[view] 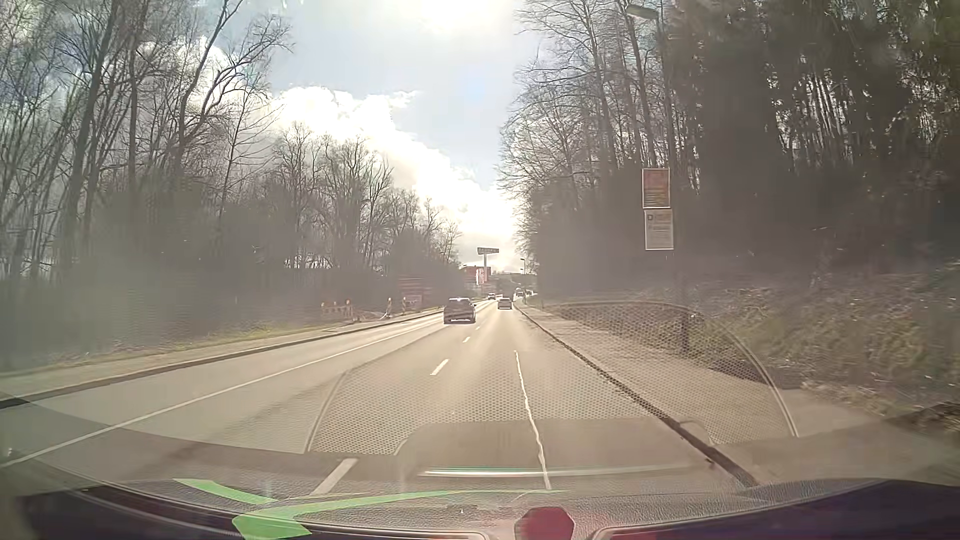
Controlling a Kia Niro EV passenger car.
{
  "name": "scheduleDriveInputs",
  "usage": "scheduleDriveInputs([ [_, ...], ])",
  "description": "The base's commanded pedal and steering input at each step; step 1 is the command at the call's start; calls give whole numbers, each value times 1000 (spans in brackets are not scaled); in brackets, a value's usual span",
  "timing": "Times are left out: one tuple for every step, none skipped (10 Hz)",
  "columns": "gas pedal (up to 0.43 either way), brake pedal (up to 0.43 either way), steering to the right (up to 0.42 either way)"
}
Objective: Follow the waypoints while adhering to traffic rules and regulations
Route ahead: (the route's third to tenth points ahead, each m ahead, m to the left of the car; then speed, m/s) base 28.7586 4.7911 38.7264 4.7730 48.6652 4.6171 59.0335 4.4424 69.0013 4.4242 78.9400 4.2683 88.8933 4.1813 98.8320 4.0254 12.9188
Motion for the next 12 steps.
scheduleDriveInputs([
  [248,0,1],
  [248,0,1],
  [248,0,1],
  [248,0,1],
  [248,0,1],
  [248,0,1],
  [248,0,1],
  [248,0,1],
  [248,0,1],
  [248,0,1],
  [248,0,1],
  [248,0,1],
])
